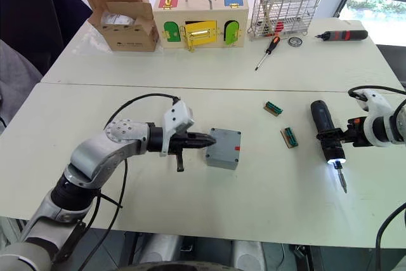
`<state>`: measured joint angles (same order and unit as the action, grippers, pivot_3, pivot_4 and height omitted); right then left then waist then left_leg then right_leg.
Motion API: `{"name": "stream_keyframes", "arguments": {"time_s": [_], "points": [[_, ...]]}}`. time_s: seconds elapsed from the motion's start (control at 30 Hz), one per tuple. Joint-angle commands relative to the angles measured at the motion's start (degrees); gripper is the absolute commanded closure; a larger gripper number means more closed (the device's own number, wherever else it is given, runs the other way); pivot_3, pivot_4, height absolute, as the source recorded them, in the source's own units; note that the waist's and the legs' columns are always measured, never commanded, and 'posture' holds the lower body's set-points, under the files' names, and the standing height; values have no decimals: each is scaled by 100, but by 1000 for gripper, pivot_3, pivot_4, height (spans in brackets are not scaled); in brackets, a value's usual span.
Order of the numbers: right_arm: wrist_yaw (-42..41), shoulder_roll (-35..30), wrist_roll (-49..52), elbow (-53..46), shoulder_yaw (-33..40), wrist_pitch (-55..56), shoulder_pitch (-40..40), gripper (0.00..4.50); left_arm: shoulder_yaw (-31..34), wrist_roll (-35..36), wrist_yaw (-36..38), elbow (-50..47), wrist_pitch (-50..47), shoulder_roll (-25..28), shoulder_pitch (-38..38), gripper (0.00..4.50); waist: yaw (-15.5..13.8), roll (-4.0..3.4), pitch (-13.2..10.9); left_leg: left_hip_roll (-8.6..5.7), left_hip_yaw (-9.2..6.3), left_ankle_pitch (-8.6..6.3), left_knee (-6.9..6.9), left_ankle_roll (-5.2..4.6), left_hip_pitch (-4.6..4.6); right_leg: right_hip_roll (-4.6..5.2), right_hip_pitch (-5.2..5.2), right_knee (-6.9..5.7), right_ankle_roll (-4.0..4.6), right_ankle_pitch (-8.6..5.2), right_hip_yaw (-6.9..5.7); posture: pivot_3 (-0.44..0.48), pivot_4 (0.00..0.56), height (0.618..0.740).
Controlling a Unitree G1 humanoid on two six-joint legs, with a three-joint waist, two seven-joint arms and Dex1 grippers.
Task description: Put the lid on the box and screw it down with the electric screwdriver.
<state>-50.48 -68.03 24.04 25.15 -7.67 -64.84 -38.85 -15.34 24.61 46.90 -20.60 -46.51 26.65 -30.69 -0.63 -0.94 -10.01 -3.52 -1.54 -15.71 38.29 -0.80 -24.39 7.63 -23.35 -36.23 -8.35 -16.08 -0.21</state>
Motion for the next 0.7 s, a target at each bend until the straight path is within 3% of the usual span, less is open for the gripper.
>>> {"name": "stream_keyframes", "arguments": {"time_s": [0.03, 0.1, 0.17, 0.3, 0.47, 0.57, 0.7], "points": [[-96, -53, -40, -89, 739, 823, -273, 20, 694, 321, -125, -65, -86, 76, -9, 4500, 1, -1, 0, 0, 0, 1, 0, 2, 0, 0, -2, -1, 0, 0, 0, 0, 150, 735], [-476, -6, 495, -995, 1553, 1099, 149, 20, 1211, 633, -95, -166, -409, 340, 324, 4500, 1, 0, 0, 0, 0, 2, -1, 3, 0, 0, -2, -2, -1, 0, 0, 0, 150, 735], [-1148, -37, 803, -2286, 2309, 1620, 1301, 20, 1661, 1005, -48, -365, -774, 600, 728, 4500, 19, 9, 4, 6, -3, 1, -12, 4, 1, -5, -7, -1, -1, 0, -1, 0, 150, 735], [-1724, 305, 1003, -3684, 3190, 2064, 3324, 20, 2135, 1572, 5, -781, -1302, 1033, 1457, 4500, -55, 32, 5, 22, -35, 1, -9, 7, 0, -27, 12, -2, -1, 0, -15, 0, 150, 735], [-1865, 751, 1736, -4779, 3459, 1523, 4549, 20, 2300, 1989, 128, -1159, -1553, 1501, 2159, 4500, -17, 32, 5, 0, -25, 1, 11, 6, 34, -6, 52, -2, -1, 5, 5, 0, 150, 735], [-1579, 1258, 1803, -4995, 3442, 1577, 5056, 20, 2454, 2268, -125, -1224, -1650, 1333, 2428, 4500, -23, 43, 11, 3, -27, -25, -7, -34, 90, -5, 100, 9, -1, 3, 5, 0, 150, 735], [-1366, 1602, 1800, -5128, 3339, 1635, 5429, 20, 2397, 2554, -407, -1473, -1794, 1173, 2766, 4500, -16, 43, 11, 1, -24, -9, -16, -2, 92, -1, 93, 10, -1, 2, 7, 0, 150, 735]]}}
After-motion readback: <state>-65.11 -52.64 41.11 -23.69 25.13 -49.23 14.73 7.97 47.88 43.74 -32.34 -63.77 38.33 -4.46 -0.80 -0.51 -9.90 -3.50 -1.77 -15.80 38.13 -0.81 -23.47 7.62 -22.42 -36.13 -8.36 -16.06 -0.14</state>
